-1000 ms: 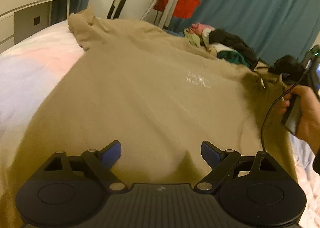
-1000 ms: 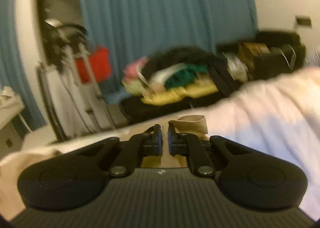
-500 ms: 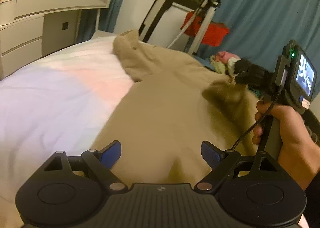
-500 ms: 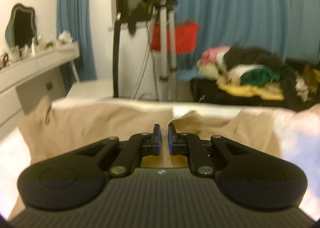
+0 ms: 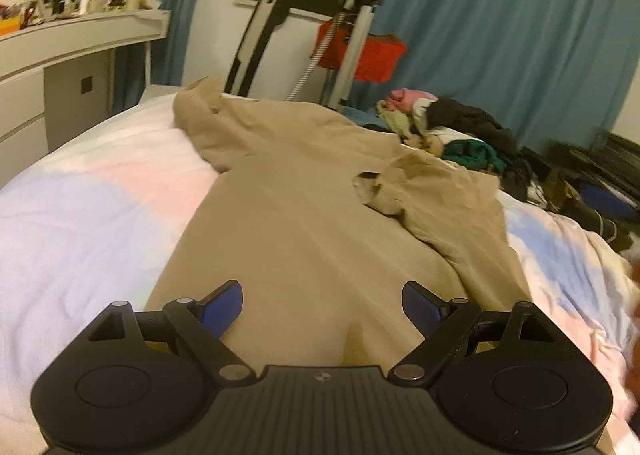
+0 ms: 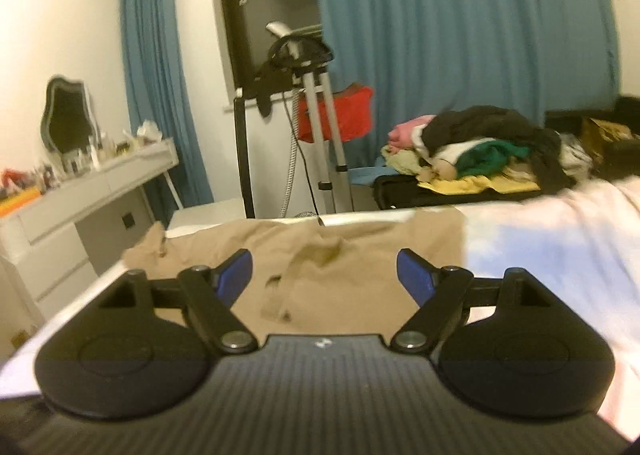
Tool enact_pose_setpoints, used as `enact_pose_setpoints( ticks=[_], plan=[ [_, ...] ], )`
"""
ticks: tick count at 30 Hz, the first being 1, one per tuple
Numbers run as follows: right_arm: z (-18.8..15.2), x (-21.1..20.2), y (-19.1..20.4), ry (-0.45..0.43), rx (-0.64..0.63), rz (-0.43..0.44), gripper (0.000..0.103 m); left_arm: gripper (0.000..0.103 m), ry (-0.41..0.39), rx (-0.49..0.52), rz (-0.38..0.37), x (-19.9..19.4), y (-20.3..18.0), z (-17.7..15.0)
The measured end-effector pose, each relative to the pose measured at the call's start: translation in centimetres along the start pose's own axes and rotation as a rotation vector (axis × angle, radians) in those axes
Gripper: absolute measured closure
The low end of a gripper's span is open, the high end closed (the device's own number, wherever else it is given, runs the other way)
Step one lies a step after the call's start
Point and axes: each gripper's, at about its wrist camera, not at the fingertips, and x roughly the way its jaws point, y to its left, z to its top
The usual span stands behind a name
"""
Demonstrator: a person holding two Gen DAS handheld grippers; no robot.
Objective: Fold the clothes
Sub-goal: 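Grasp the sleeve with the right gripper and fold it across the shirt body, then grasp the shirt's side edge with the left gripper and fold it inward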
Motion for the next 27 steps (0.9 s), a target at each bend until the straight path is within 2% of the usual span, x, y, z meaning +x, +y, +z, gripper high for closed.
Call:
enact_pose_setpoints(
  ticks=[4, 8, 9, 13, 15, 20, 25, 27],
  plan=[
    [-2.6, -8.4, -0.8, -0.006, 0.055, -0.026, 0.022, 0.014, 0.001, 0.081, -0.016, -2.8, -1.4, -1.6],
    [-5.4, -14.1, -1.4, -0.017, 0.112, -0.040, 0.022, 0.014, 0.026, 0.089, -0.066, -5.2, -1.6, -3.0],
    [-6.1, -15.2, -1.6, -0.020, 0.122, -0.047, 0.022, 0.014, 0.036, 0.102, -0.056, -5.4, -1.8, -3.3],
    [-7.0, -17.1, -3.0, -0.009, 0.145, -0.069, 0.022, 0.014, 0.069, 0.146, -0.055, -6.6, -3.3, -4.4],
    [-6.5, -18.0, -4.6, -0.020, 0.175, -0.096, 0.022, 0.014, 0.092, 0.156, -0.088, -7.1, -4.3, -4.9],
    [-6.0, -20.2, -10.9, -0.093, 0.352, -0.183, 0.022, 0.015, 0.162, 0.203, -0.147, -7.9, -7.8, -7.2],
    [-6.8, -21.0, -15.9, -0.099, 0.503, -0.210, 0.020, 0.015, 0.263, 0.222, -0.220, -7.2, -12.5, -8.9],
    [-7.2, -20.6, -17.0, -0.091, 0.524, -0.214, 0.020, 0.016, 0.313, 0.215, -0.246, -6.3, -14.7, -9.4]
  ],
)
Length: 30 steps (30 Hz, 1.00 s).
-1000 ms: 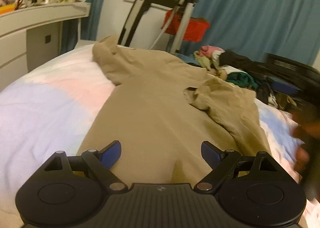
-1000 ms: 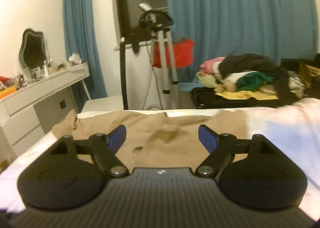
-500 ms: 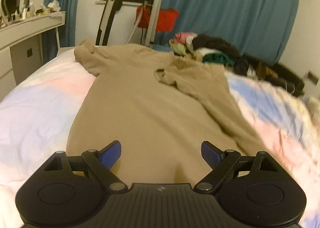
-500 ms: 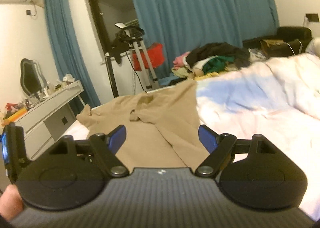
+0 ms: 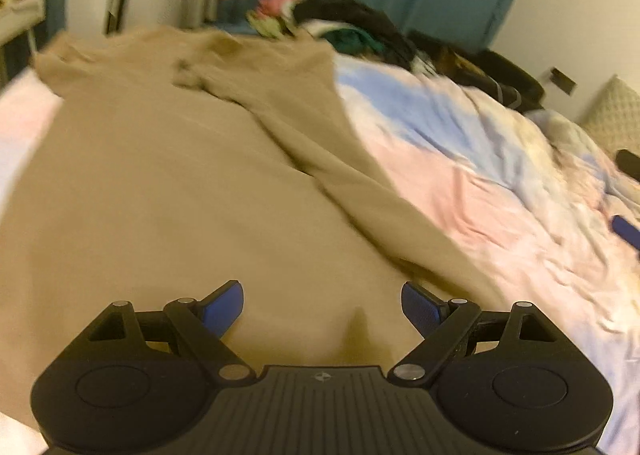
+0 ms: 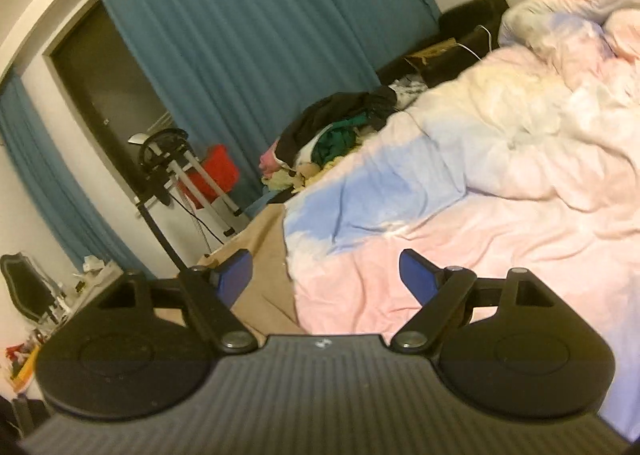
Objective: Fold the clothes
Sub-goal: 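Grasp the shirt's side edge with the left gripper and fold it inward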
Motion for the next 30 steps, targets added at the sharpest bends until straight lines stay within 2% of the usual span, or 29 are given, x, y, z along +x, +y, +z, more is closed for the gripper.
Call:
enact_pose_setpoints(
  ticks=[2, 5, 8, 10, 11, 12, 13, 15, 18, 21, 24, 26, 30],
  plan=[
    [0.0, 0.5, -0.6, 0.004, 0.003, -0.005, 0.020, 0.016, 0.041, -0.014, -0.030, 1.5, -2.0, 0.3],
    [-0.1, 1.3, -1.3, 0.009, 0.011, -0.015, 0.020, 0.016, 0.050, -0.027, -0.043, 3.4, -4.5, 0.5],
    [-0.4, 2.1, -1.9, 0.022, 0.023, -0.036, 0.020, 0.017, 0.027, -0.005, -0.021, 5.3, -6.7, 0.5],
    [-0.5, 2.5, -2.2, 0.026, 0.030, -0.044, 0.020, 0.023, 0.026, 0.027, 0.018, 6.5, -7.7, 0.2],
    [-0.5, 2.3, -2.5, 0.025, 0.037, -0.047, 0.020, 0.029, 0.035, 0.035, 0.042, 7.2, -7.9, 0.1],
    [-0.4, 2.2, -2.7, 0.024, 0.043, -0.050, 0.020, 0.040, 0.035, 0.026, 0.037, 7.6, -7.7, 0.0],
    [-0.4, 2.0, -2.9, 0.023, 0.051, -0.052, 0.020, 0.048, 0.034, 0.014, 0.028, 7.9, -7.4, 0.0],
    [-0.5, 2.0, -2.9, 0.025, 0.054, -0.049, 0.020, 0.079, 0.031, -0.009, 0.009, 8.6, -6.9, -0.1],
    [-0.6, 2.0, -2.8, 0.031, 0.053, -0.046, 0.020, 0.094, 0.023, -0.009, -0.033, 7.8, -5.9, 0.1],
    [-0.7, 2.1, -2.8, 0.036, 0.052, -0.042, 0.020, 0.096, 0.019, -0.054, -0.084, 6.1, -4.2, 0.6],
    [-0.9, 2.1, -2.6, 0.044, 0.047, -0.037, 0.020, 0.096, 0.048, -0.126, -0.160, 4.4, -1.5, 1.4],
    [-1.1, 2.3, -2.2, 0.052, 0.034, -0.038, 0.020, 0.096, 0.060, -0.156, -0.180, 3.4, 0.7, 1.7],
    [-1.5, 2.6, -1.5, 0.070, 0.010, -0.036, 0.020, 0.096, 0.074, -0.177, -0.128, 2.2, 5.0, 1.8]
  ],
)
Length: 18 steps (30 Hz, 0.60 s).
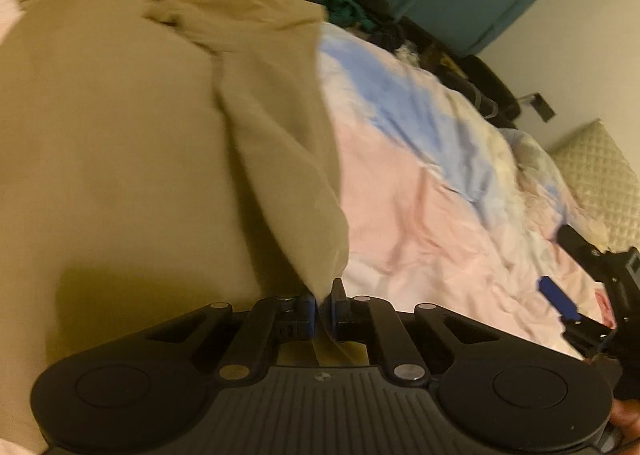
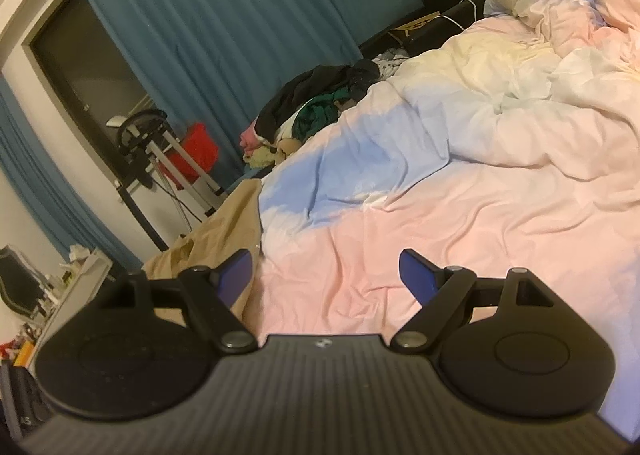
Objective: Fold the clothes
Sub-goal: 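Grasp the shirt's side edge with the left gripper and fold it inward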
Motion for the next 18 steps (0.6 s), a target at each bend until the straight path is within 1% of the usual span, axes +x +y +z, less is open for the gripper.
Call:
enact_pose_setpoints(
  ticks=[2, 4, 6, 7, 9, 10, 12, 15, 18],
  plan=[
    [-0.2, 0.2, 0.4, 0.011, -0.017, 0.001, 0.020, 0.096, 0.014, 0.001, 0.037, -0.2, 1.6, 0.2],
    [-0.6, 0.4, 0.9, 0.024, -0.037, -0.003, 0.020, 0.094, 0.027, -0.009, 0.034, -0.6, 3.1, 0.2],
    [-0.9, 0.5, 1.3, 0.036, -0.056, -0.003, 0.020, 0.081, 0.031, -0.028, 0.031, -1.2, 3.9, 0.1],
    [-1.1, 0.5, 1.6, 0.041, -0.064, 0.000, 0.020, 0.077, 0.030, -0.037, 0.036, -1.5, 4.2, 0.1],
    [-1.4, 0.6, 2.1, 0.051, -0.082, 0.010, 0.020, 0.065, 0.013, -0.034, 0.013, -2.3, 4.2, 0.1],
    [-1.6, 0.7, 2.5, 0.054, -0.095, 0.013, 0.020, 0.061, 0.005, -0.032, 0.001, -2.8, 4.1, 0.1],
    [-2.0, 1.0, 3.0, 0.063, -0.126, 0.011, 0.020, 0.045, -0.025, -0.035, -0.025, -3.6, 3.8, 0.0],
    [-2.7, 1.6, 3.6, 0.086, -0.148, 0.005, 0.020, 0.044, -0.029, -0.016, -0.036, -3.4, 2.9, -0.2],
    [-3.2, 2.0, 4.0, 0.107, -0.159, 0.001, 0.020, 0.043, -0.043, -0.005, 0.015, -2.7, 1.8, -0.3]
  ],
)
